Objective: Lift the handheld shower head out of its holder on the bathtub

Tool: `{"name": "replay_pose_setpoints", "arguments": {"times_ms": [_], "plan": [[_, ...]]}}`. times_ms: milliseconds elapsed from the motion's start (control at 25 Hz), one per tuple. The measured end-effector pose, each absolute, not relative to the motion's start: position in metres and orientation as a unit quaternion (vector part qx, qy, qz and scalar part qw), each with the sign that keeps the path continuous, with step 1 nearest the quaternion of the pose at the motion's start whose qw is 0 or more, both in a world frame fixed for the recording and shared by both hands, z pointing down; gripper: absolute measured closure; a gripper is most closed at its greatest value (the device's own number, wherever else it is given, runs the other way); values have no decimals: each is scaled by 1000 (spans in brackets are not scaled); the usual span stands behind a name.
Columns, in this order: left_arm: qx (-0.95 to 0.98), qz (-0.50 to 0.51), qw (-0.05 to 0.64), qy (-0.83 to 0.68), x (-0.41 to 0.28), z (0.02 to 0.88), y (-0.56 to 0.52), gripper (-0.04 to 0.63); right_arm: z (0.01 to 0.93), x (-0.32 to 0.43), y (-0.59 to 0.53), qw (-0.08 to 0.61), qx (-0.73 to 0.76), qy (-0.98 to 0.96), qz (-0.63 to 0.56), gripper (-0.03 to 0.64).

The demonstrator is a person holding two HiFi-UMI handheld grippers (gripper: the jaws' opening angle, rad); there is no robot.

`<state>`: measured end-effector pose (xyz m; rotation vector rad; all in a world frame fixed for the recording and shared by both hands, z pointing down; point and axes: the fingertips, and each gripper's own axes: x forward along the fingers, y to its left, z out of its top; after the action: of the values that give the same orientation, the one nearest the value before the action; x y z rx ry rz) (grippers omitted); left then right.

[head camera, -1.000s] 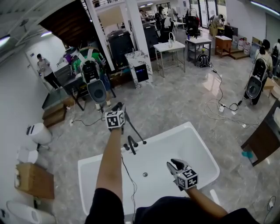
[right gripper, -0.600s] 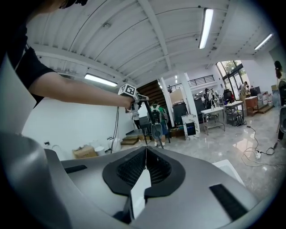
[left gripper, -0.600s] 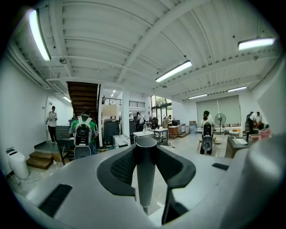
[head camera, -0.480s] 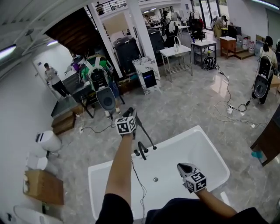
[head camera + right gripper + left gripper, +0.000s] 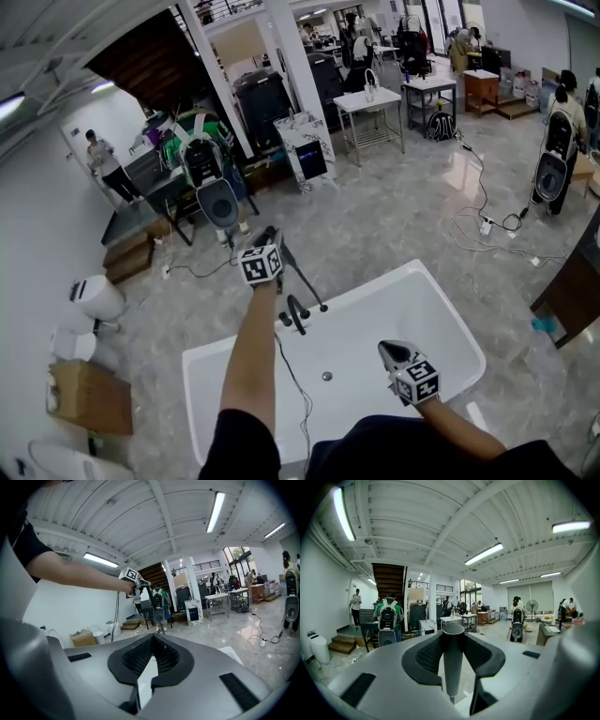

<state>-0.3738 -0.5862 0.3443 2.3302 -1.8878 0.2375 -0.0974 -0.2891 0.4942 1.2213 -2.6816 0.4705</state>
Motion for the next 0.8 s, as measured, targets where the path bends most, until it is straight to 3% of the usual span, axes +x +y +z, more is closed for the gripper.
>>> {"name": "replay_pose_setpoints", "arguments": {"times_ms": [240,800], "plan": [[779,98,50,-618,-371,341,-585,468,504,-104,-288,100,401,-896,162,618],[771,98,50,-627,-379,341,-577,468,489,-103,-291,72,388,-906,152,618]]}}
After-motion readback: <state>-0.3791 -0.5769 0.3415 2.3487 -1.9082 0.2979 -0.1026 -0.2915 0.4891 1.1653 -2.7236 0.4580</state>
